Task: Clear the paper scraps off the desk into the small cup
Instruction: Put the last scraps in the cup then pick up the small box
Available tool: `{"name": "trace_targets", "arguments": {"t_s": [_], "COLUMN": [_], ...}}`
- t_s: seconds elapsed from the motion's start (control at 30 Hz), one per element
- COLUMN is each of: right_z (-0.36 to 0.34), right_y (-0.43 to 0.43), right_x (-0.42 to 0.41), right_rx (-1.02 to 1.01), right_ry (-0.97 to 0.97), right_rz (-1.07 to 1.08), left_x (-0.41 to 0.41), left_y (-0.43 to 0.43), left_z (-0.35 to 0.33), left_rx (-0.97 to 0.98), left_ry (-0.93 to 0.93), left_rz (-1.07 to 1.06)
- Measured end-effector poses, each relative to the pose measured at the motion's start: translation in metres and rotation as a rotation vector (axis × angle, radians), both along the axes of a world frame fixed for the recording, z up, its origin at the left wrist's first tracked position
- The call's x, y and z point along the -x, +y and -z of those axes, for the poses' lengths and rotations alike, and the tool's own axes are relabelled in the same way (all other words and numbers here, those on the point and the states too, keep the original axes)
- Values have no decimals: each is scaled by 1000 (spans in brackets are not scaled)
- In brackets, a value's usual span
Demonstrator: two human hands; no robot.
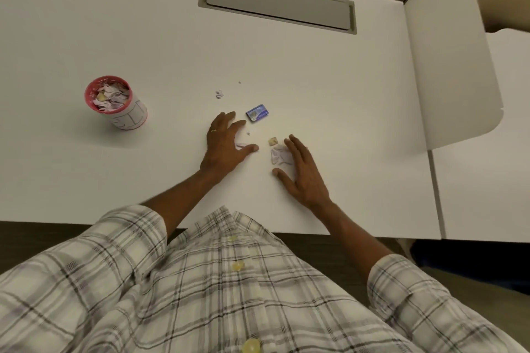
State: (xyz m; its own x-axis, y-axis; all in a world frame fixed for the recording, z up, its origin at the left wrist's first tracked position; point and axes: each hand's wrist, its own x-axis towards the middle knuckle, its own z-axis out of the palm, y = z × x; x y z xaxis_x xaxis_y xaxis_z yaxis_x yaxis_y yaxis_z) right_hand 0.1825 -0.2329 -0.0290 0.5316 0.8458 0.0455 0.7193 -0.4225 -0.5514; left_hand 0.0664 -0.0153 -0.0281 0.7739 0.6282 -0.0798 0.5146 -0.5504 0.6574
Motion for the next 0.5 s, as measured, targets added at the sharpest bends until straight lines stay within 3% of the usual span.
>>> {"name": "trace_targets", "arguments": {"t_s": [0.23, 0.37, 0.5], "right_z": [4, 1, 0], "right_y": [16, 45, 45], "right_x": [10, 10, 10], "right_rx": [79, 81, 1], "right_ry": [12, -20, -138], "right_rz": [81, -5, -176], "left_x": [13, 35, 61], "left_y": [5, 25, 47], "left_z": [-4, -16, -22], "left_rx": [-35, 8, -83], "left_ry": [-242, -195, -103], "left_rz": [-51, 6, 192]}}
